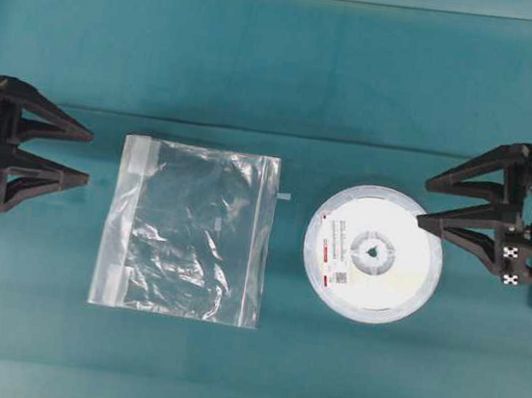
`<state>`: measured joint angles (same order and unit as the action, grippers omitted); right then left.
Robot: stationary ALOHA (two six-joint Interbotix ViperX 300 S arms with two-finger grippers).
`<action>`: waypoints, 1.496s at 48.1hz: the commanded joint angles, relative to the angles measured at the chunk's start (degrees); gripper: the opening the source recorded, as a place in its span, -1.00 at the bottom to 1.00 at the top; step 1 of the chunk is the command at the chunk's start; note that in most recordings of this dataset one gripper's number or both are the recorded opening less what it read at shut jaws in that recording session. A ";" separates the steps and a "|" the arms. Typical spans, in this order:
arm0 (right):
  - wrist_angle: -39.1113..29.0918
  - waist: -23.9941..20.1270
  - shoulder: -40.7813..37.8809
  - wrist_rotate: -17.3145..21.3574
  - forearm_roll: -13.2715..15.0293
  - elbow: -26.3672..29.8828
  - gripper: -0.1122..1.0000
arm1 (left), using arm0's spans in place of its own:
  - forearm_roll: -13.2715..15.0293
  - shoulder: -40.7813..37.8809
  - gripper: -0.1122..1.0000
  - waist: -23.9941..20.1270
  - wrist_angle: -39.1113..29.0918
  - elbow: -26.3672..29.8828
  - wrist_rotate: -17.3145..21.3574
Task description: Take out the reel from the clear zip bag.
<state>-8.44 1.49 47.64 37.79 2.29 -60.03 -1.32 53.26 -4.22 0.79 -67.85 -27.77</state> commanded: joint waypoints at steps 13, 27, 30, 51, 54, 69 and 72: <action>0.26 -0.09 -0.26 -4.75 0.44 1.23 0.87 | -0.18 0.00 0.86 0.09 0.26 1.49 0.35; 0.88 -0.09 -0.18 -12.30 0.44 1.23 0.87 | -0.26 1.32 0.86 0.79 0.26 1.67 6.15; 0.88 -0.09 -0.18 -13.45 0.44 1.23 0.87 | -0.26 1.76 0.86 1.23 0.26 1.76 7.91; 4.57 -0.09 0.18 -16.70 0.44 1.23 0.87 | -0.18 3.87 0.86 1.85 0.26 2.11 11.43; 5.19 -0.09 0.09 -16.79 0.44 1.23 0.87 | -0.26 3.96 0.86 1.93 0.18 2.11 11.43; 5.71 -0.09 0.18 -16.70 0.44 1.23 0.87 | -0.18 3.96 0.86 2.20 0.26 2.11 11.51; 5.62 -0.09 0.18 -16.70 0.44 1.23 0.87 | -0.18 3.96 0.86 2.20 0.26 2.11 11.51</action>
<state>-3.34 1.58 47.90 21.80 2.55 -60.03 -1.32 57.39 -2.11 0.79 -67.24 -16.44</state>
